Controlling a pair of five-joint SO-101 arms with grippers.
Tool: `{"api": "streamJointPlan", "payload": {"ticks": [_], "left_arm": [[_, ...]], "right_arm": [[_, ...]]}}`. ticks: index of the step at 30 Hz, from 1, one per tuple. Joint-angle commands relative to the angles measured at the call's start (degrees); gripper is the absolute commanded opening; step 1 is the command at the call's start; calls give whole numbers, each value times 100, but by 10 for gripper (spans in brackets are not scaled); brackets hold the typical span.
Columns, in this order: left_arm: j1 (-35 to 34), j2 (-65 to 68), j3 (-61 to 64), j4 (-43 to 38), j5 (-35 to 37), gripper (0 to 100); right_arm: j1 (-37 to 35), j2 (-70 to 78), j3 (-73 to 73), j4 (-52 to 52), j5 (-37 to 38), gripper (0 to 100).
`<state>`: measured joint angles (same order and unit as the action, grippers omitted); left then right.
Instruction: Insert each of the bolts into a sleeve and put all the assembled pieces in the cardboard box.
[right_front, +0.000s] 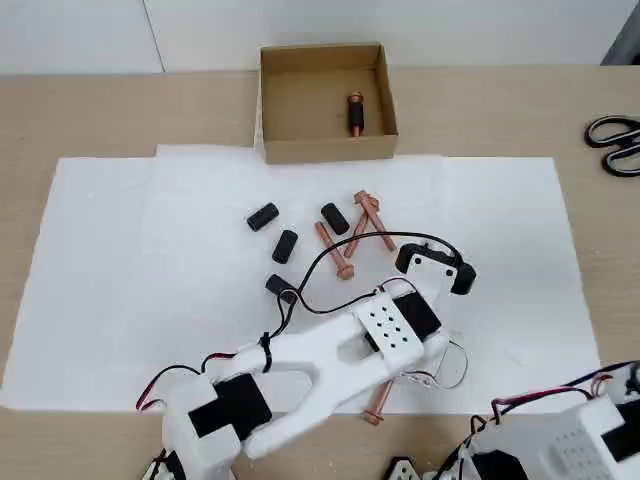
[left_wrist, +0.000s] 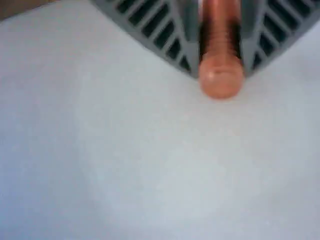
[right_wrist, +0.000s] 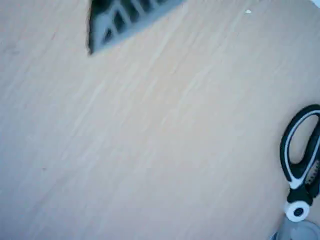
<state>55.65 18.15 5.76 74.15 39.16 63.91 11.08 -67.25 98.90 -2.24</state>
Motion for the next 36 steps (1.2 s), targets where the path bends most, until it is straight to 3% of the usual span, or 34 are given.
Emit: {"api": "streamJointPlan", "payload": {"ticks": [1,8,16,19,28,36], "left_arm": [[-9,-105,-787,448,-651,6],[-571,-53,-2431,1890,-2084,6],[-1908,-88,-2598,1960,-4782,6],[-2119,-97,-2598,1960,-5196,6],[-2066,-44,-2563,2259,-7147,6],[-1582,185,-1982,2092,-7499,6]], "right_arm": [[13,-145,0,48,18,156],[13,-127,0,48,18,156],[13,-110,0,48,18,156],[13,-110,0,48,18,156],[13,-110,0,48,18,156],[13,-110,0,48,18,155]]}}
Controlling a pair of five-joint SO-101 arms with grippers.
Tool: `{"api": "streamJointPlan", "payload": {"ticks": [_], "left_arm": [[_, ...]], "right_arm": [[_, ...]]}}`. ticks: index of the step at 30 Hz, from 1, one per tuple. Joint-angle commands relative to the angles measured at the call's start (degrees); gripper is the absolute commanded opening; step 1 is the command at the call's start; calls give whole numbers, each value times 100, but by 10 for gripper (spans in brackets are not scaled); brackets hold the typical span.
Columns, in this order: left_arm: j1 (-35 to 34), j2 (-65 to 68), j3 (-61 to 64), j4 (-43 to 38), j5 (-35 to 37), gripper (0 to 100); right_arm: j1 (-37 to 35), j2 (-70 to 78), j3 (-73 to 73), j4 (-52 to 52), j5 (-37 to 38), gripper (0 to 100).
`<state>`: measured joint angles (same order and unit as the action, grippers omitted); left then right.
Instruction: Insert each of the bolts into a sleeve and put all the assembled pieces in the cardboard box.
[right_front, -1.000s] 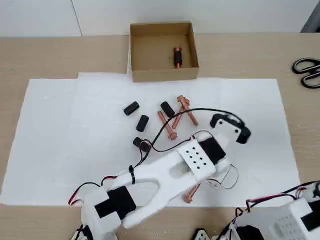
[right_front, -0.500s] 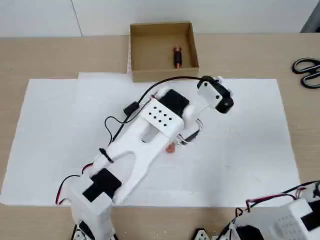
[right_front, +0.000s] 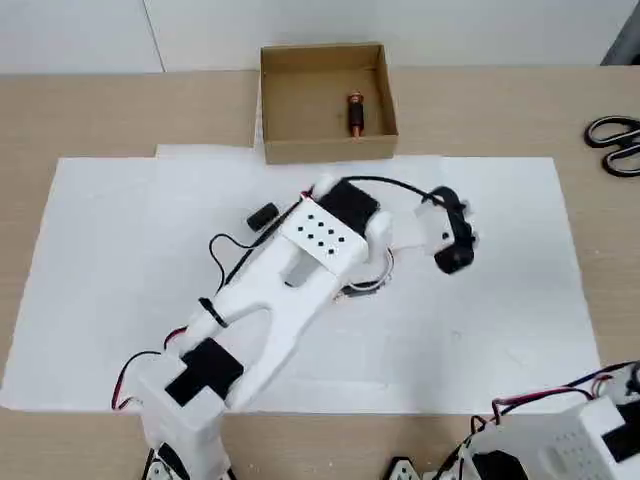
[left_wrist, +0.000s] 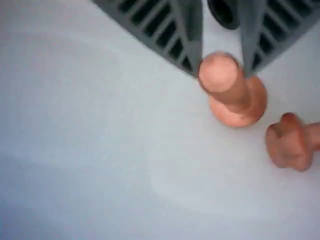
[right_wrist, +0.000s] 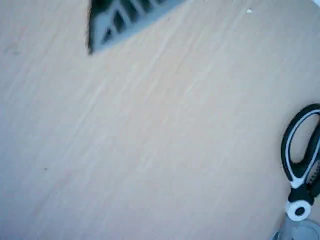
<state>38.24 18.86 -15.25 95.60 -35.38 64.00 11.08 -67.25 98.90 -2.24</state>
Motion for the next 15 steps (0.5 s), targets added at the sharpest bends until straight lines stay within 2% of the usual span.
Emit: {"api": "streamJointPlan", "payload": {"ticks": [1,6,10,15], "left_arm": [[211,246,119,-62,-35,6],[202,853,101,-229,299,6],[158,879,84,-316,431,6],[62,888,-444,-158,949,6]], "right_arm": [[4,-110,0,48,18,155],[4,-110,0,48,18,155],[4,-110,0,48,18,155],[-4,-110,0,48,18,156]]}}
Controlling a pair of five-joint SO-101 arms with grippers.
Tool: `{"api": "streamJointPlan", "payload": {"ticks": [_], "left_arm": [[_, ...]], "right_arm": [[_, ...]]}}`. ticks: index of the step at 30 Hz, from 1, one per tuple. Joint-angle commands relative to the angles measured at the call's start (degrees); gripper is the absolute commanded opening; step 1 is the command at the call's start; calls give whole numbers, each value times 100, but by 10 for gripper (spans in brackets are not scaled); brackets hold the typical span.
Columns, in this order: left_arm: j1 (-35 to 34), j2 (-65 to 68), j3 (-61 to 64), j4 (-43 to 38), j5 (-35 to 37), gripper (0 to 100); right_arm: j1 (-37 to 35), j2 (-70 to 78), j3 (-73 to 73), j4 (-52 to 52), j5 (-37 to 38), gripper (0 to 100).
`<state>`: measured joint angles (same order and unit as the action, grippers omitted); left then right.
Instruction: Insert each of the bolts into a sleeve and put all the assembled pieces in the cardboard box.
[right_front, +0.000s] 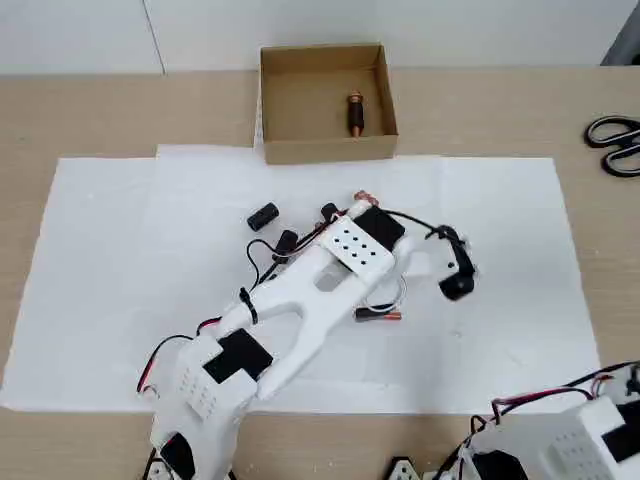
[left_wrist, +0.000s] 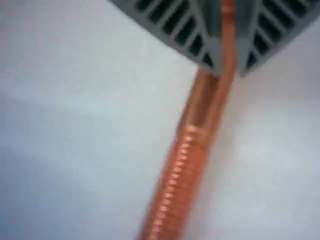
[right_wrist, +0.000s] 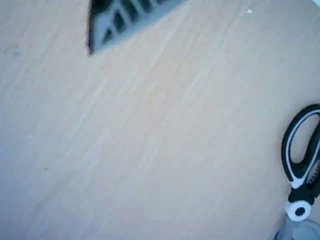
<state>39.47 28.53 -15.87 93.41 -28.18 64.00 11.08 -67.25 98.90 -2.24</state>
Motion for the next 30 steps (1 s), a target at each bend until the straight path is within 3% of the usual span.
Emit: {"api": "streamJointPlan", "payload": {"ticks": [1,6,11,14,19,22,25,30], "left_arm": [[-70,-79,-470,97,308,6],[-79,-88,-1042,299,642,6],[-158,-88,-2571,695,1714,6],[-378,-79,-3152,695,3138,6],[-844,-79,-3266,703,6637,6],[-888,-88,-3196,703,7895,6],[-809,-88,-2879,712,8510,6],[-484,-88,-2281,712,8607,9]], "right_arm": [[-4,-110,0,48,18,156],[-4,-110,0,40,18,156],[-4,-110,0,31,18,157],[-4,-110,0,31,18,157],[-4,-110,0,31,18,157],[-92,-110,0,31,18,157],[-242,-110,9,57,18,156],[-787,-163,633,75,53,155]]}}
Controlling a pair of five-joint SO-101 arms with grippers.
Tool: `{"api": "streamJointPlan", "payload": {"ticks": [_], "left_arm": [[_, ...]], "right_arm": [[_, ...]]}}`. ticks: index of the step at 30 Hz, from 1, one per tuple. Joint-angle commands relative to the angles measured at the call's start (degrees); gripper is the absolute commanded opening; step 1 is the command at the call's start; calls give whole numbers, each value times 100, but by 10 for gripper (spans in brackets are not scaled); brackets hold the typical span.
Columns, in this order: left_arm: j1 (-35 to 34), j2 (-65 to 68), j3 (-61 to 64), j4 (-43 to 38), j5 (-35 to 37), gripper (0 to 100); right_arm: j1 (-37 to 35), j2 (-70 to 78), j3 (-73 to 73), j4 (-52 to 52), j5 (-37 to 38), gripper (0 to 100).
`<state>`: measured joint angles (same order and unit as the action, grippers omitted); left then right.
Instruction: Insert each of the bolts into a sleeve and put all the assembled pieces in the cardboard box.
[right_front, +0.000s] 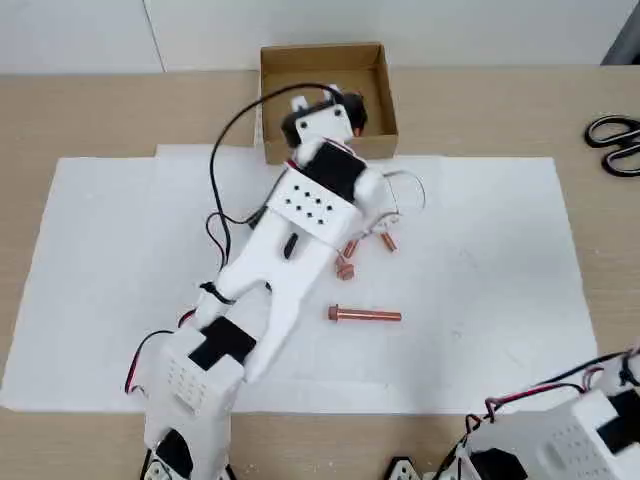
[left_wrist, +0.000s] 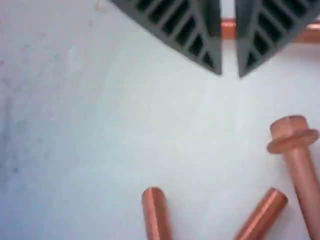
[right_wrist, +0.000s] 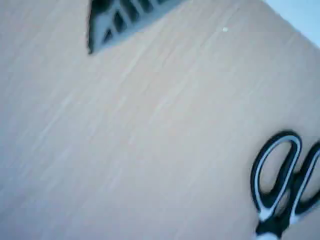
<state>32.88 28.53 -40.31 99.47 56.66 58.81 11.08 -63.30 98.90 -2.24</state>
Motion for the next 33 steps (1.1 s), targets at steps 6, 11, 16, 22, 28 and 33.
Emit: {"api": "streamJointPlan", "payload": {"ticks": [6,11,16,22,28,33], "left_arm": [[325,-88,637,105,114,250],[334,-79,927,105,510,360],[316,-62,1552,97,519,359],[615,-79,1824,97,519,344],[712,-35,1956,97,519,291],[712,-26,2176,88,519,291]], "right_arm": [[-664,-171,791,66,53,155],[-848,-163,809,57,35,156],[-919,-145,809,48,26,156],[-927,-119,818,40,18,157],[-919,-119,818,40,18,157],[-919,-136,818,48,18,157]]}}
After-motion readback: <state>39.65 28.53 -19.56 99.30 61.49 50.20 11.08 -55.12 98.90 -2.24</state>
